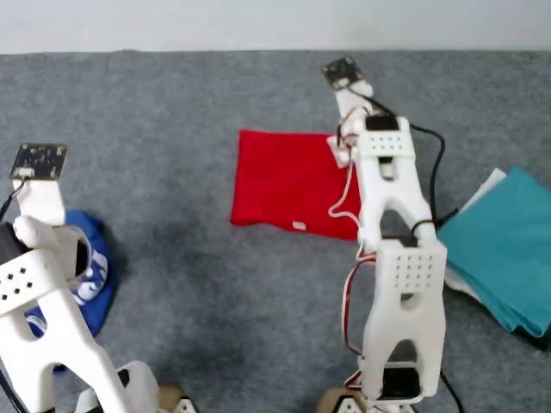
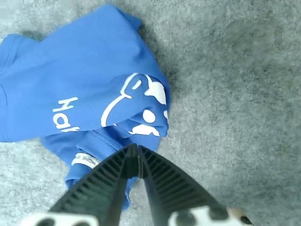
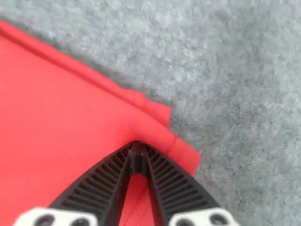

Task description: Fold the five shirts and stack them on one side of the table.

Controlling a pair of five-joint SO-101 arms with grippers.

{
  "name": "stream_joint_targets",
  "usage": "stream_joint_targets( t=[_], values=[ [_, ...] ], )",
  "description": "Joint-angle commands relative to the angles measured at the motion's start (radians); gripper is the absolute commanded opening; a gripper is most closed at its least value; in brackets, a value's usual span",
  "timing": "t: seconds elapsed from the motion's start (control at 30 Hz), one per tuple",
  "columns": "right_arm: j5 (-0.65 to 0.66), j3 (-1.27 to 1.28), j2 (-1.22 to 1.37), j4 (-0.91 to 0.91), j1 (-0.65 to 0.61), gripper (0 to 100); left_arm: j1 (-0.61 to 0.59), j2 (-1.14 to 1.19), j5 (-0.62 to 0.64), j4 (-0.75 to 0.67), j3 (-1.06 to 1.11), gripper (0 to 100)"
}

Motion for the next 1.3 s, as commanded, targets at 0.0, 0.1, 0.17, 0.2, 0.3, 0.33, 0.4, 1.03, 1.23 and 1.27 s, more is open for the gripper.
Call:
stream_joint_targets(
  t=[0.0, 0.1, 0.17, 0.2, 0.3, 0.33, 0.4, 1.03, 1.23, 1.27],
  values=[
    [0.008, -0.012, -0.145, 0.071, -0.025, 1.1, 0.0, -0.018, -0.005, -0.015, 0.018, 1],
    [0.006, -0.012, -0.239, 0.176, -0.062, 1.4, 0.0, -0.018, -0.005, -0.015, 0.027, 1],
    [0.003, -0.012, -0.283, 0.245, -0.074, 1.6, 0.0, -0.023, -0.005, -0.015, 0.027, 1],
    [-0.017, -0.012, -0.297, 0.274, -0.077, 1.7, 0.0, -0.023, -0.005, -0.015, 0.027, 1],
    [-0.138, -0.012, -0.311, 0.354, -0.077, 8.4, 0.0, -0.023, -0.005, -0.015, 0.028, 1],
    [-0.193, -0.012, -0.311, 0.384, -0.077, 13.5, 0.0, -0.023, -0.005, -0.015, 0.028, 1],
    [-0.338, -0.012, -0.305, 0.444, -0.077, 24.3, 0.0, -0.018, -0.005, -0.015, 0.028, 1],
    [-0.671, -0.011, 0.012, 0.377, -0.136, 38.2, -0.005, -0.025, -0.002, -0.009, 0.028, 1],
    [-0.667, -0.011, 0.048, 0.4, -0.148, 21.7, -0.005, -0.02, -0.002, -0.012, 0.03, 1],
    [-0.657, -0.011, 0.048, 0.4, -0.148, 16.5, -0.005, -0.02, -0.002, -0.014, 0.03, 1]
  ],
)
